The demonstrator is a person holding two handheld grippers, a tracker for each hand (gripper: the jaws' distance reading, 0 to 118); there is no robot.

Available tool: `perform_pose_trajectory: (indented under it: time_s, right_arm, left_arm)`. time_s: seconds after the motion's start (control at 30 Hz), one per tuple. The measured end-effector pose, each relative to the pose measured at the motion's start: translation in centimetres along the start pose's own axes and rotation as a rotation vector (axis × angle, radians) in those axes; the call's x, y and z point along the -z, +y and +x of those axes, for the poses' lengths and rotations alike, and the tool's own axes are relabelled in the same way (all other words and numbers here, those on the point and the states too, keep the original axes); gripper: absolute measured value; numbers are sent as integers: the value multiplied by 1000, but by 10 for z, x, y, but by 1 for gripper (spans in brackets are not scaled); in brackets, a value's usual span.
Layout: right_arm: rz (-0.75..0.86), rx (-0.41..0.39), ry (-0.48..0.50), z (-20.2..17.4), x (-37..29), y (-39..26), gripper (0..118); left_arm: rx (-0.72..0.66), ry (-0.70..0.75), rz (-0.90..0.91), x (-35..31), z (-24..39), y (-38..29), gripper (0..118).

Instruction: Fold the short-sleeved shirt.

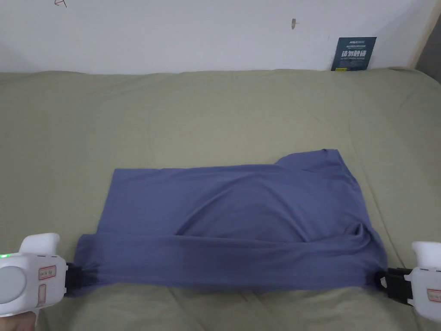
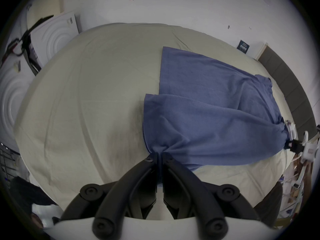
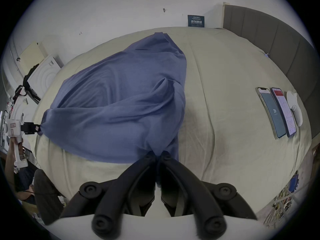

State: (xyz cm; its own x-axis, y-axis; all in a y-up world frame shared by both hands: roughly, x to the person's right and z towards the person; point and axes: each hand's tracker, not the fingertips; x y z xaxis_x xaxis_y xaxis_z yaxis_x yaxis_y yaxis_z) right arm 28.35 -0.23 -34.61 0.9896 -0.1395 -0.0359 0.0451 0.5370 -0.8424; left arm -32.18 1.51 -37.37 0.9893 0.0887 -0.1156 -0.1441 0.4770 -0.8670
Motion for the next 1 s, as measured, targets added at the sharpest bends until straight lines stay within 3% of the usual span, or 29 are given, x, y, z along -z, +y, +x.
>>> perform_pose_trajectory:
  time_s: [0.3, 0.43, 0.7, 0.73, 0.77, 0.8, 0.83, 0.93, 1.0]
  right_arm:
    - [-6, -46, 23, 1, -37, -24, 7]
    - [-27, -69, 8, -18, -53, -61, 7]
    - [-64, -27, 33, 2, -37, -64, 8]
    - [-61, -13, 32, 3, -39, -64, 24]
    - [-51, -8, 21, -1, -41, -65, 59]
    - [-35, 6, -8, 1, -45, -65, 101]
    - [-33, 6, -4, 4, -50, -65, 117]
    - [3, 37, 15, 8, -75, -55, 116]
    - [84, 45, 15, -2, -87, -39, 116]
  left_arm:
    - [-6, -3, -18, -36, -11, -35, 4]
    - [-1, -4, -55, -48, -17, -67, 4]
    - [-32, -4, -59, -46, -22, -74, 6]
    - [-38, -13, -60, -46, -23, -72, 45]
    - [-43, -16, -51, -47, -25, -72, 96]
    - [-47, 36, -39, -46, -27, -72, 118]
    - [-40, 40, -50, -46, -28, -72, 112]
    - [-63, -4, -4, -54, -57, -58, 112]
    - [-57, -11, 72, -69, -29, -47, 112]
